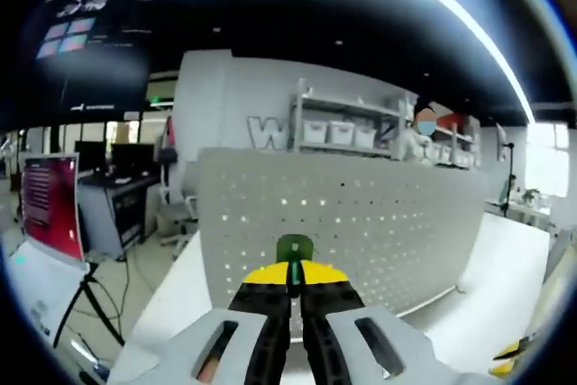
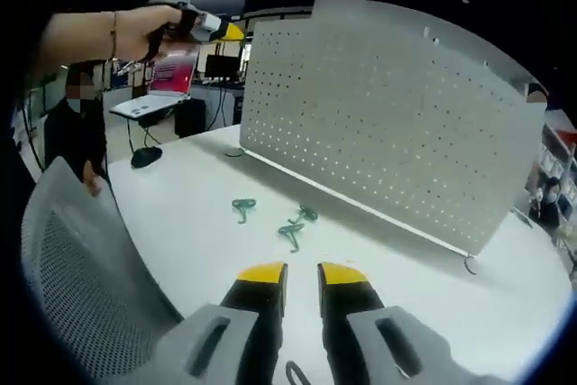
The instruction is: Insert the hook assembly into the mounting plate slot until the hook locks in place.
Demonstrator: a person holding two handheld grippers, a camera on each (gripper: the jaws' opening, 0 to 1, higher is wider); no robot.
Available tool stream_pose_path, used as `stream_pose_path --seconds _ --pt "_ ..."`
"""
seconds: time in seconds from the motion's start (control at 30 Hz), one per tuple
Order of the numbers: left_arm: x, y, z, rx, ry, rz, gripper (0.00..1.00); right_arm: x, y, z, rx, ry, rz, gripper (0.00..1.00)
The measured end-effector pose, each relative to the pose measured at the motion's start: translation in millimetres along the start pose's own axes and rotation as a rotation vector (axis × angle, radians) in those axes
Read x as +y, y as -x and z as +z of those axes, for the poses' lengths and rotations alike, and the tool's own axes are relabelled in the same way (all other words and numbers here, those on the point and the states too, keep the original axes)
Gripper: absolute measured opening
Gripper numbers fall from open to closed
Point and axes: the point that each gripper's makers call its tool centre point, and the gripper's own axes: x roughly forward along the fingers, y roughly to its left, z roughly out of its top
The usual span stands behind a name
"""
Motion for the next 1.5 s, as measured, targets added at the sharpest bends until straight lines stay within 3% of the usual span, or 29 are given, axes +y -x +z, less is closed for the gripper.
stream_pose_path --seconds 0.13,0.37,0.73,1.07,1.5 --pt "7.2 -17 14.8 -0.028 -0.023 0.018 0.01 7 0 2.9 -0.019 -0.025 0.037 0.11" --pt "8.5 -41 31.8 -0.061 -0.047 0.04 0.01 3 -2 -2.9 0.007 -0.033 0.028 0.11" --pt "24.6 -80 37.1 -0.061 -0.032 0.059 0.01 8 -4 -4.0 0.012 -0.043 0.046 0.14" --pt "35.2 -106 37.8 -0.03 -0.065 0.079 0.01 7 -5 -5.9 0.02 -0.045 0.041 0.14" --pt "25.5 -110 29.6 0.006 -0.073 0.059 0.01 3 -4 -4.5 0.012 -0.052 0.025 0.14"
